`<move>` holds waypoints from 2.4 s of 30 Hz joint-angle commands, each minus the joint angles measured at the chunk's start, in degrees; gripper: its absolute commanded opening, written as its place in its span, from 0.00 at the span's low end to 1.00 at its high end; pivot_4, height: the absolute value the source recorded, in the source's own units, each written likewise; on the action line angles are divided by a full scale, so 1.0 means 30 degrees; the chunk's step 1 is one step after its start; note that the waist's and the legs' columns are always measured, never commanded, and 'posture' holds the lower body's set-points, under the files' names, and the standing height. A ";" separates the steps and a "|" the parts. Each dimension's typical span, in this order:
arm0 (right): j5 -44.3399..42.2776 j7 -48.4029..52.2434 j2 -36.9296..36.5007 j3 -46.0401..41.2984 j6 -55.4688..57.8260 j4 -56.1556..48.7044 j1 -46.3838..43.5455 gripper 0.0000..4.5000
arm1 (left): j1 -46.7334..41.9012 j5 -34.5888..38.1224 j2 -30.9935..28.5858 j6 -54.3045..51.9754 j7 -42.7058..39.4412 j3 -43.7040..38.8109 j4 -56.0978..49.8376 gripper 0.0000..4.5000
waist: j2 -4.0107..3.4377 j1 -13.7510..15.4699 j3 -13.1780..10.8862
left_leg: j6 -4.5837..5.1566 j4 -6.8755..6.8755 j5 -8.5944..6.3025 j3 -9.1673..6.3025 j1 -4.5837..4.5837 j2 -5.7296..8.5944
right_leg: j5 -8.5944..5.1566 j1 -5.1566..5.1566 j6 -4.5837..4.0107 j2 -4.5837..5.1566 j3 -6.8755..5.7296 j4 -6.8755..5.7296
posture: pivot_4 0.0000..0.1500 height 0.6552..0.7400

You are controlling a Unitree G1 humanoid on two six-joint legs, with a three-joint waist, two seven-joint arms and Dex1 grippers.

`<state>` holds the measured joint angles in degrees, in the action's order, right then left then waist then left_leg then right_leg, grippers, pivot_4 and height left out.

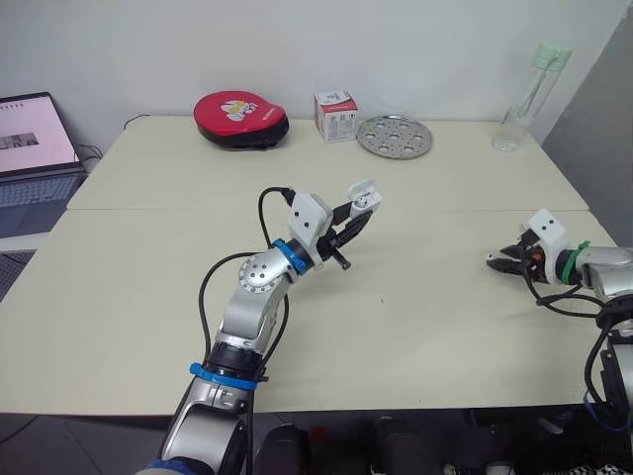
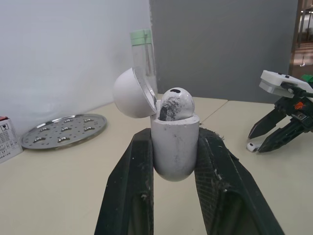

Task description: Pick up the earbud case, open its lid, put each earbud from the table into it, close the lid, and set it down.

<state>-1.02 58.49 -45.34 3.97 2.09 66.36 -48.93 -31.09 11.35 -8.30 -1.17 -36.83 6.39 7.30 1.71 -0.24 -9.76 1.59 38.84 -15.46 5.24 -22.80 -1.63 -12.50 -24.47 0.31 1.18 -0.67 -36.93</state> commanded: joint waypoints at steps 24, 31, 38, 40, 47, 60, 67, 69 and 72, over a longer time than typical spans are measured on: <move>0.0195 0.6153 -0.4526 -0.0013 0.3290 -1.0114 0.5475 0.08 | 0.0096 -0.0025 0.0164 0.0492 0.0573 -0.0132 -0.0660 0.17 | -0.0103 0.0450 0.0007 | -0.0003 0.0003 -0.0002 -0.0050 -0.0027 0.0023 | -0.0005 0.0004 0.0009 0.0025 -0.0039 -0.0001 | 1.00 1.00; 0.1413 0.6903 -0.9038 0.0097 0.0560 -1.4776 1.2535 0.08 | 0.0681 -0.0089 0.0096 0.0450 0.0767 0.0054 -0.1054 0.17 | -0.0102 0.0297 0.0007 | -0.0005 0.0011 -0.0008 -0.0020 0.0010 0.0018 | -0.0078 0.0027 0.0131 0.0028 -0.0015 0.0009 | 1.00 1.00; 0.2290 0.6199 -0.8612 0.0563 -0.0459 -1.3246 1.2067 0.38 | 0.0372 -0.0071 -0.0130 0.0425 0.0726 0.0092 -0.0859 0.17 | -0.0086 0.0090 0.0002 | -0.0005 0.0022 -0.0004 -0.0018 0.0152 0.0006 | -0.0078 0.0138 0.0126 0.0003 -0.0011 -0.0009 | 1.00 1.00; 0.2523 0.6368 -0.8786 0.0700 -0.0821 -1.3076 1.2059 0.53 | 0.0427 -0.0044 -0.0198 0.0374 0.0743 0.0080 -0.0937 0.17 | -0.0086 0.0099 0.0002 | -0.0005 0.0017 -0.0006 -0.0020 0.0129 0.0008 | -0.0082 0.0131 0.0125 0.0003 -0.0010 0.0002 | 1.00 1.00; 0.3143 0.7133 -0.9716 0.1034 -0.2008 -1.2746 1.2361 0.69 | 0.0890 -0.0066 -0.0160 0.0180 0.0890 0.0254 -0.1437 0.17 | -0.0086 0.0378 0.0002 | -0.0005 0.0021 -0.0005 -0.0035 0.0104 0.0019 | -0.0087 0.0124 0.0122 0.0017 -0.0021 0.0014 | 1.00 1.00; 0.2218 0.7091 -0.8450 0.0478 -0.0997 -1.2883 1.1259 0.69 | 0.1214 -0.0094 -0.0063 0.0040 0.0996 0.0316 -0.1664 0.17 | -0.0064 0.0192 -0.0001 | -0.0006 0.0022 -0.0005 -0.0030 0.0117 0.0004 | -0.0085 0.0126 0.0121 0.0012 -0.0018 0.0004 | 1.00 1.00; 0.2479 0.7066 -0.8305 0.0514 -0.0793 -1.2578 1.0710 0.69 | 0.1169 -0.0076 -0.0028 -0.0069 0.0973 0.0372 -0.1697 0.17 | -0.0065 0.0086 0.0000 | -0.0006 0.0021 -0.0005 -0.0027 0.0124 0.0004 | -0.0085 0.0124 0.0121 0.0008 -0.0013 -0.0007 | 1.00 1.00; 0.2594 0.7147 -0.8413 0.0592 -0.0927 -1.2523 1.0859 0.69 | 0.1163 -0.0075 -0.0018 -0.0100 0.0958 0.0382 -0.1700 0.17 | -0.0066 0.0089 0.0000 | -0.0006 0.0021 -0.0005 -0.0026 0.0122 0.0007 | -0.0085 0.0125 0.0121 0.0009 -0.0012 -0.0006 | 1.00 1.00; 0.2893 0.6884 -0.8464 0.0707 -0.1454 -1.2184 1.0969 0.61 | 0.1140 -0.0074 -0.0032 -0.0114 0.0946 0.0369 -0.1678 0.17 | -0.0066 0.0089 0.0000 | -0.0006 0.0021 -0.0005 -0.0025 0.0121 0.0009 | -0.0085 0.0125 0.0121 0.0010 -0.0010 -0.0003 | 1.00 1.00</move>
<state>7.33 79.85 -70.29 6.11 -1.31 29.23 -16.31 -27.29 11.13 -8.70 -2.04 -34.29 7.30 4.81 1.52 0.03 -9.76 1.57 38.90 -15.48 5.17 -22.44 -1.61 -12.75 -24.10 0.67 1.21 -0.70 -36.94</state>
